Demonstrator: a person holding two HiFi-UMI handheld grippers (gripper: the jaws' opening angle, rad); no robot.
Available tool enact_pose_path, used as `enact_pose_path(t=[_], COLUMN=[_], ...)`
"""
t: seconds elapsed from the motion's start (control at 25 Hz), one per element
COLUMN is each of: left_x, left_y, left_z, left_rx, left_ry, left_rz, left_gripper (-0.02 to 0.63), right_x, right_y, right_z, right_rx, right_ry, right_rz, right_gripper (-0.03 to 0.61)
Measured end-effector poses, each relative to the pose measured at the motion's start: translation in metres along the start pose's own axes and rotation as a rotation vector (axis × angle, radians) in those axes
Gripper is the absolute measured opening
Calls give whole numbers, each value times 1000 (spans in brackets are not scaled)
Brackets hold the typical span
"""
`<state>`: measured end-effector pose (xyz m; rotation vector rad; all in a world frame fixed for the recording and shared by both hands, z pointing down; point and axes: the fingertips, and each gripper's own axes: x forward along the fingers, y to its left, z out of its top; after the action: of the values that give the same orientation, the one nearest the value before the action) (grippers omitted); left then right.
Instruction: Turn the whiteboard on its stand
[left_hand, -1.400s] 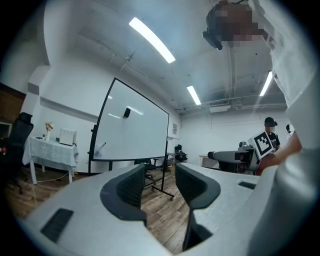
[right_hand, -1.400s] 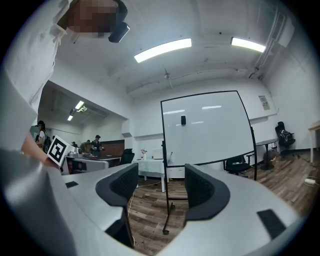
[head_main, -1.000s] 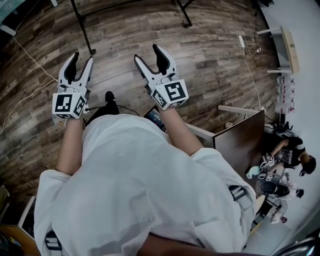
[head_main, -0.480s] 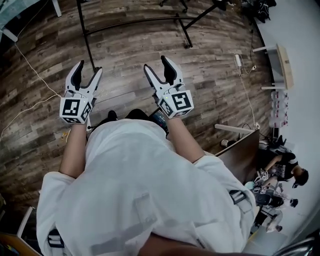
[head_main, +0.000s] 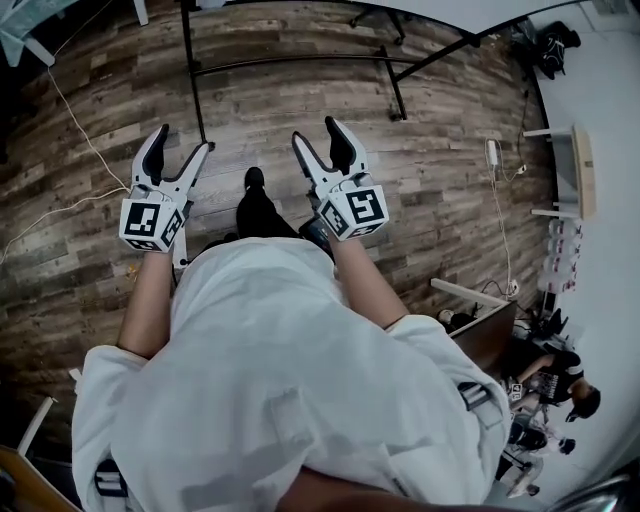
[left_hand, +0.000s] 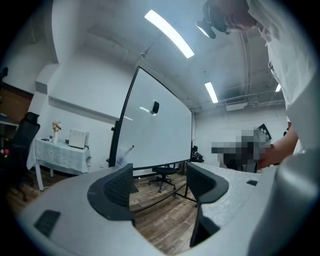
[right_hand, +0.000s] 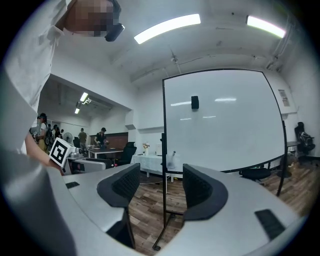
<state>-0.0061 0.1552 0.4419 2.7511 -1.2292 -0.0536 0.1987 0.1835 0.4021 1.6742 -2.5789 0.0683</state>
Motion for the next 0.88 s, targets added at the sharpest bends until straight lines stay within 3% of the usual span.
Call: enact_pose_path(t=[0.52, 0.88], left_x=[105, 176], left_y=[98, 153], left_z=[35, 56], left_rx=[-12, -8], left_ry=[-1, -27], left_rz=[171, 257], left_gripper=[314, 314], right_x=[177, 269], right_y=[-79, -124], right_z=[17, 25], right_rx=[29, 37], right_ry=[-16, -21], right_rz=[186, 324], right_gripper=[261, 254])
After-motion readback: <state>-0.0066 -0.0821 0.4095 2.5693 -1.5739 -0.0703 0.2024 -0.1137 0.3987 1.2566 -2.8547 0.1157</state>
